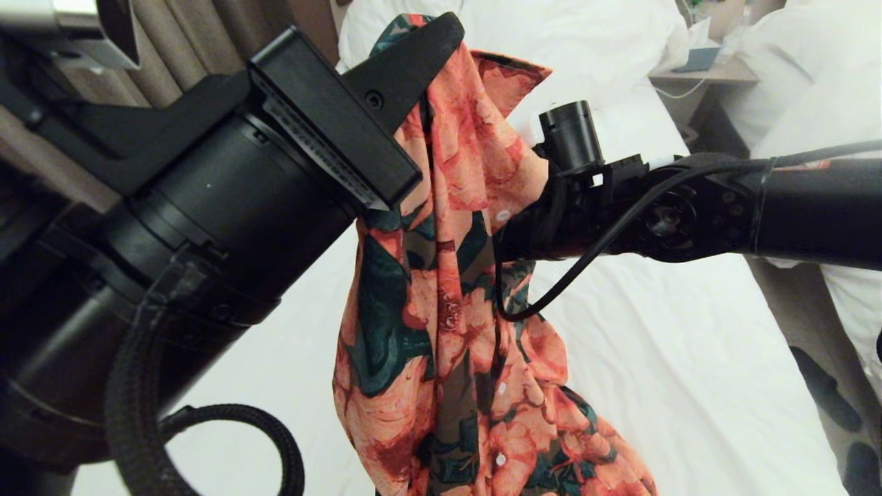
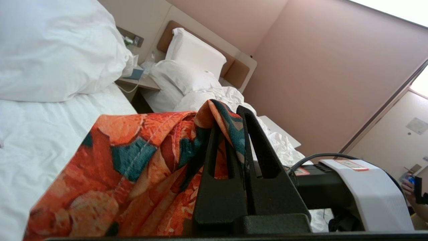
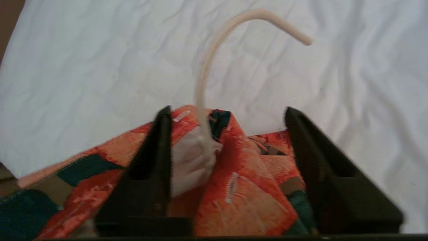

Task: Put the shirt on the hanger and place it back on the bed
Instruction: Take the clothes hanger out of the clothes

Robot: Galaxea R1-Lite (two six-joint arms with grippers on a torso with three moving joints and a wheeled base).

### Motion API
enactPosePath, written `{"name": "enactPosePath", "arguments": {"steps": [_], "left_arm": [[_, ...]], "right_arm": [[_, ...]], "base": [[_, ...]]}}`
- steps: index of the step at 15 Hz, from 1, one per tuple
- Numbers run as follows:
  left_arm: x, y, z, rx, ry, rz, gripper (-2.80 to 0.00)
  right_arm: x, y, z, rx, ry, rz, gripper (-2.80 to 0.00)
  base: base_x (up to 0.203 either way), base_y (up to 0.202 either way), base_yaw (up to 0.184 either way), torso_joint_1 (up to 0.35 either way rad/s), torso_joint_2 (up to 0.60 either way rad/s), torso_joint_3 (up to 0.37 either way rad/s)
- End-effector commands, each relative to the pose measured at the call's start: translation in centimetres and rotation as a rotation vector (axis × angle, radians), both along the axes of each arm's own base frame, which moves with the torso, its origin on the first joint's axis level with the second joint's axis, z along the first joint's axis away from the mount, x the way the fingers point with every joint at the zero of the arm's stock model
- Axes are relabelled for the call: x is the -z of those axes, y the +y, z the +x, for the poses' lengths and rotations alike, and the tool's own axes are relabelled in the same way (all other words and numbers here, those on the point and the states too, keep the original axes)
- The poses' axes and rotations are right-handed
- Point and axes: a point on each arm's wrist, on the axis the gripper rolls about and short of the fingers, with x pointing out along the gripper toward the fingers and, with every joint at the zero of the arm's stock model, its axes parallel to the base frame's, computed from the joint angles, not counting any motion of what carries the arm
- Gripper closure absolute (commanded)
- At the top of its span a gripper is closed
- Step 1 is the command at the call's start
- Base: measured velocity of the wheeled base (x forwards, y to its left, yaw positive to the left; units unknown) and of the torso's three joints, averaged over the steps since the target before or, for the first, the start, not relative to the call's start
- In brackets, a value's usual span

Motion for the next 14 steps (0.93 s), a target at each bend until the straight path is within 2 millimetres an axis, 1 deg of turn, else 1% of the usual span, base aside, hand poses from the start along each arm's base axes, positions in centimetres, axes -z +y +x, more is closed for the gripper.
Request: {"name": "enactPosePath", "arguments": {"steps": [1,4,6,7,10,12,14], "left_arm": [[0.0,0.0,0.0,0.0,-0.001,-0.005,0.0],[-0.1,0.0,0.0,0.0,-0.002,-0.007,0.0],[0.0,0.0,0.0,0.0,-0.001,-0.006,0.0],[0.0,0.0,0.0,0.0,-0.001,-0.005,0.0],[0.3,-0.3,0.2,0.001,0.006,0.007,0.0],[0.7,-0.6,0.4,-0.001,0.014,0.019,0.0],[0.9,-0.7,0.4,-0.001,0.018,0.026,0.0]], "right_arm": [[0.4,0.5,0.0,-0.008,0.006,-0.004,0.0],[0.9,1.2,0.2,-0.018,0.012,-0.01,0.0],[0.9,1.2,0.2,-0.019,0.011,-0.011,0.0],[0.6,1.1,0.1,-0.015,0.004,-0.006,0.0],[-1.2,0.2,-0.3,0.009,-0.049,0.031,0.0],[-2.4,-0.3,-0.9,0.059,-0.099,0.045,0.0],[-3.0,-0.8,-1.5,0.114,-0.117,0.029,0.0]], "base": [[0.0,0.0,0.0,0.0,0.0,0.0],[0.0,0.0,0.0,0.0,0.0,0.0],[0.0,0.0,0.0,0.0,0.0,0.0],[0.0,0.0,0.0,0.0,0.0,0.0],[0.0,0.0,0.0,0.0,0.0,0.0],[0.0,0.0,0.0,0.0,0.0,0.0],[0.0,0.0,0.0,0.0,0.0,0.0]]}}
